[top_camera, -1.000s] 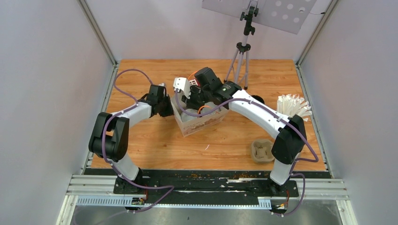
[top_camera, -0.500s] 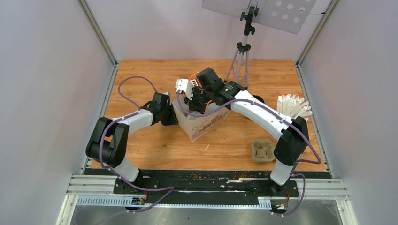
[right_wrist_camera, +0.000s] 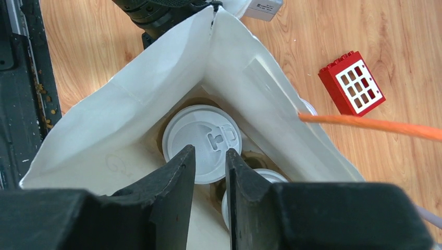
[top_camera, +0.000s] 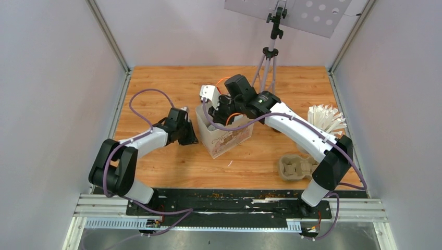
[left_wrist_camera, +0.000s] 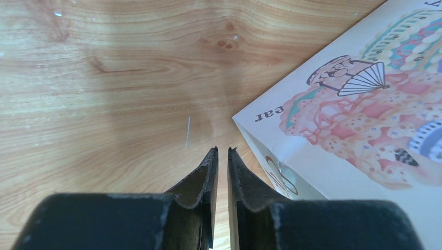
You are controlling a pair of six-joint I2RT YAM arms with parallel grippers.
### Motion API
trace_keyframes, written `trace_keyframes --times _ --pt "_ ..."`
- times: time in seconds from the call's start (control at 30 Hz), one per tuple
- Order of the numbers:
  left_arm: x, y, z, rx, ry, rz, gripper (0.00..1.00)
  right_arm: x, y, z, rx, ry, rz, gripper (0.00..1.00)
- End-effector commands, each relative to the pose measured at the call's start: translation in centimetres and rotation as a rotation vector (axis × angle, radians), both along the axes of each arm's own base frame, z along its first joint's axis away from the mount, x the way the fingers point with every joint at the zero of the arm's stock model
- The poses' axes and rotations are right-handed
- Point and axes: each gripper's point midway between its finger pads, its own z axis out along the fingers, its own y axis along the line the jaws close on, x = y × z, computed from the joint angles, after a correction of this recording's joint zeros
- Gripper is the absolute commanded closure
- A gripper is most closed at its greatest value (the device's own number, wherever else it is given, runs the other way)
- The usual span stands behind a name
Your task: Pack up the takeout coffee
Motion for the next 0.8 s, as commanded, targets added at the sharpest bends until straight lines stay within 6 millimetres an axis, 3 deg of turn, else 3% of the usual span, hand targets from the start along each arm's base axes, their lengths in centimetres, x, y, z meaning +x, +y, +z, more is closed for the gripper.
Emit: trace_keyframes --times 0.0,0.23,0.43,0.77 --pt "1.2 0.3 3.0 0.017 -0.087 0.001 0.81 -0.1 -0.2 3.7 0.088 -0.038 -0.030 0.70" --pt "2.3 1.4 8.5 0.064 -0.204 0.020 0.77 0.1 -0.2 7.7 0.179 -0.070 -0.062 0.65" --pt "2.7 3.0 14.4 0.112 -0.323 0.051 0.74 1.1 -1.1 11.2 0.243 -0.118 -0.170 0.52" --pt "1.8 4.4 23.8 0.102 -0.504 0.073 0.58 3.7 -4.0 16.4 0.321 -0.251 -0.407 0.49"
